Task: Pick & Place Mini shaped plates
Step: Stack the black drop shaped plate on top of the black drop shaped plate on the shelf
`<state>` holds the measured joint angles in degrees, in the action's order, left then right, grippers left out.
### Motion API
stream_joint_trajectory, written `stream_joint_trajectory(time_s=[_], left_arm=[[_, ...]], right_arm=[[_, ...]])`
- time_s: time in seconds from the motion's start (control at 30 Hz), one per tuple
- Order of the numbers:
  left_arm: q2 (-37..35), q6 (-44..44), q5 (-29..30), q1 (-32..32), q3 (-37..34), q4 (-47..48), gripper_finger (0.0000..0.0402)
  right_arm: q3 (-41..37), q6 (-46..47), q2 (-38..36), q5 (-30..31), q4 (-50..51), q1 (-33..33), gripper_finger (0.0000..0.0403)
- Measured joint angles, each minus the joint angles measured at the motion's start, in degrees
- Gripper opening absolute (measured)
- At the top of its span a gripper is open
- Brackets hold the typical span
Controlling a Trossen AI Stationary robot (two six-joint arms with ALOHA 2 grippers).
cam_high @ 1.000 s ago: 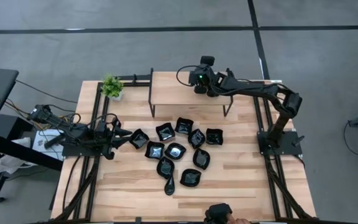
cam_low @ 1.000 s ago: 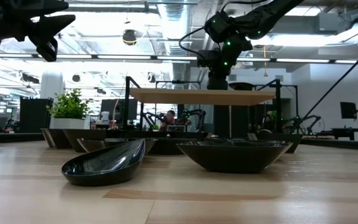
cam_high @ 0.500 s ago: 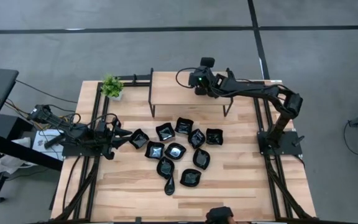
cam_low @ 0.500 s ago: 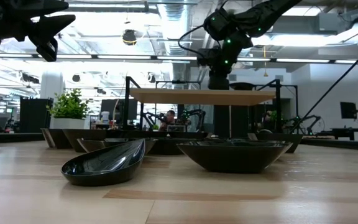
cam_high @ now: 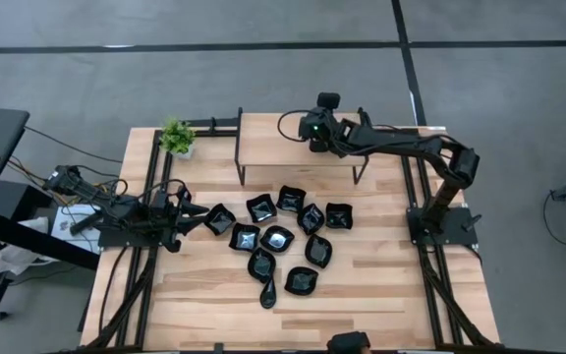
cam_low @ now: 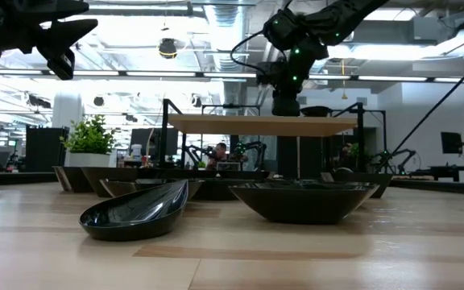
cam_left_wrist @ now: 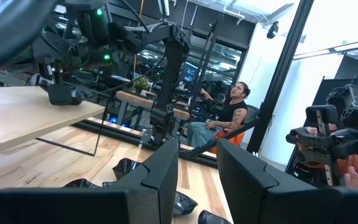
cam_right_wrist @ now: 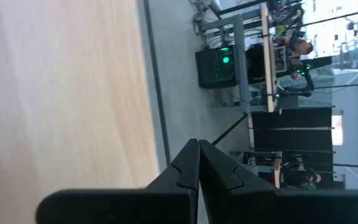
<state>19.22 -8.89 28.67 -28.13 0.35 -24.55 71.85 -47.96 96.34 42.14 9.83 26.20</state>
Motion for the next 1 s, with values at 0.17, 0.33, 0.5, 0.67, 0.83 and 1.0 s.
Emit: stream_joint_trajectory(time_s=[0.17, 0.33, 0.5, 0.67, 0.83, 1.0], left_arm=[[0.0, -0.01, -0.01, 0.0, -0.01, -0.05, 0.0112], [0.02, -0.01, 0.01, -0.01, -0.01, -0.03, 0.0112], [0.02, 0.0, -0.01, -0.01, -0.01, -0.05, 0.0112], [0.02, -0.01, -0.01, 0.01, -0.01, -0.05, 0.0112], [0.02, -0.01, -0.01, -0.01, 0.01, -0.05, 0.0112], [0.02, -0.01, -0.01, -0.01, -0.01, -0.18, 0.0112]], right_arm=[[0.04, 1.08, -1.65, 0.4, 1.46, -0.74, 0.0], [0.04, 3.32, -3.31, 0.43, 5.22, -0.79, 0.0], [0.03, 4.94, -3.86, 0.98, 8.07, -1.08, 0.0], [0.0, 4.71, -3.84, 1.85, 8.41, -2.08, 0.0], [0.0, 4.14, -3.84, 4.18, 8.58, -2.99, 0.0], [0.0, 4.36, -4.42, 4.96, 10.41, -3.37, 0.0]])
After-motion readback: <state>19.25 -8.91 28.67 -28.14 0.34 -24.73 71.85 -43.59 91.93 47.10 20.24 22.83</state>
